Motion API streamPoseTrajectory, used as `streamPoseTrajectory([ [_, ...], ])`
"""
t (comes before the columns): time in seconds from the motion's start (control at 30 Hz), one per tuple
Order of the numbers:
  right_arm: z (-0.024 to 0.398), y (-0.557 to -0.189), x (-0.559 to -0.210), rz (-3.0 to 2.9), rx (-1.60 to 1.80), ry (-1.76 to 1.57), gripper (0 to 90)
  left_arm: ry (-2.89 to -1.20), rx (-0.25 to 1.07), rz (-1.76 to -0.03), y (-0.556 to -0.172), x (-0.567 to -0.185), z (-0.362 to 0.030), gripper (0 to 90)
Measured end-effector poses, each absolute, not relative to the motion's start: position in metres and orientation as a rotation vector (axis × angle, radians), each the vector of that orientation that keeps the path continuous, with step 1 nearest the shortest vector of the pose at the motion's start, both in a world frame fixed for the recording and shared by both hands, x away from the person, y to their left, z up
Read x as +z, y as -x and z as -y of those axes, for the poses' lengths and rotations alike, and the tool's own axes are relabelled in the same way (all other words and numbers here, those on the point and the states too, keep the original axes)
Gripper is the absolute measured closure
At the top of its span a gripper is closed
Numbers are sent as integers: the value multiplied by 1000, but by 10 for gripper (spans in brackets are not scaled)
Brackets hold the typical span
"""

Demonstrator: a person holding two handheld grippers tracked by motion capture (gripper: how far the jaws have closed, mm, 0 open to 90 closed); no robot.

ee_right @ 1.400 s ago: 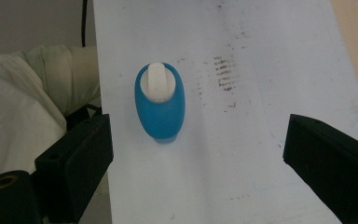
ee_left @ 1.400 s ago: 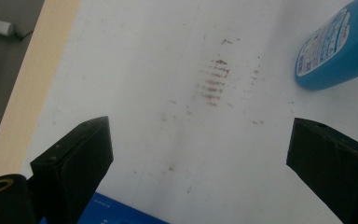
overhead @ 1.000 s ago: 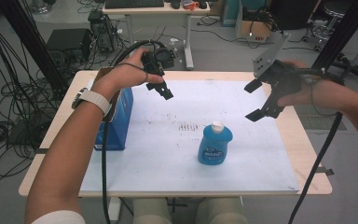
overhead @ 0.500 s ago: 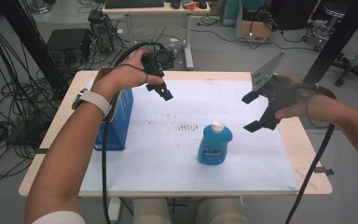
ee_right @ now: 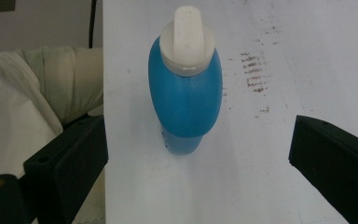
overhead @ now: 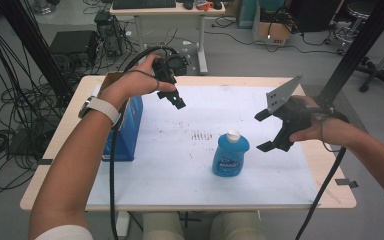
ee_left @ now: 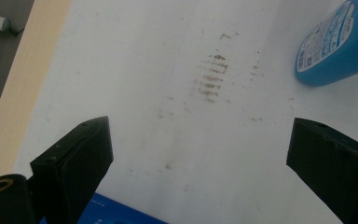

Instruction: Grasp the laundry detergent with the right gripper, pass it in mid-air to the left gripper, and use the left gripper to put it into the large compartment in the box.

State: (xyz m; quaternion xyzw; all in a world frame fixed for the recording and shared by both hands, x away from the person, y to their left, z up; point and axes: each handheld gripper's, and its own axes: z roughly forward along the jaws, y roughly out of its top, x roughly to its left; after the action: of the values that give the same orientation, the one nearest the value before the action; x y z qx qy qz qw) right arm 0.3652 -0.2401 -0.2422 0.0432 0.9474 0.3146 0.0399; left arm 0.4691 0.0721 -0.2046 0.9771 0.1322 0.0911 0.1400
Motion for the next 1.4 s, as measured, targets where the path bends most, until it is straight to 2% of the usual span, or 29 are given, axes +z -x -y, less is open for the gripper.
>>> streamPoseTrajectory([
  [0.53,242,-359,-283,-2870,1093,-191,67,-2821,255,-390,-469,-208,-74,72],
  [1.4,254,-353,-329,-2781,1324,-334,78,-2816,233,-391,-473,-215,-72,72],
])
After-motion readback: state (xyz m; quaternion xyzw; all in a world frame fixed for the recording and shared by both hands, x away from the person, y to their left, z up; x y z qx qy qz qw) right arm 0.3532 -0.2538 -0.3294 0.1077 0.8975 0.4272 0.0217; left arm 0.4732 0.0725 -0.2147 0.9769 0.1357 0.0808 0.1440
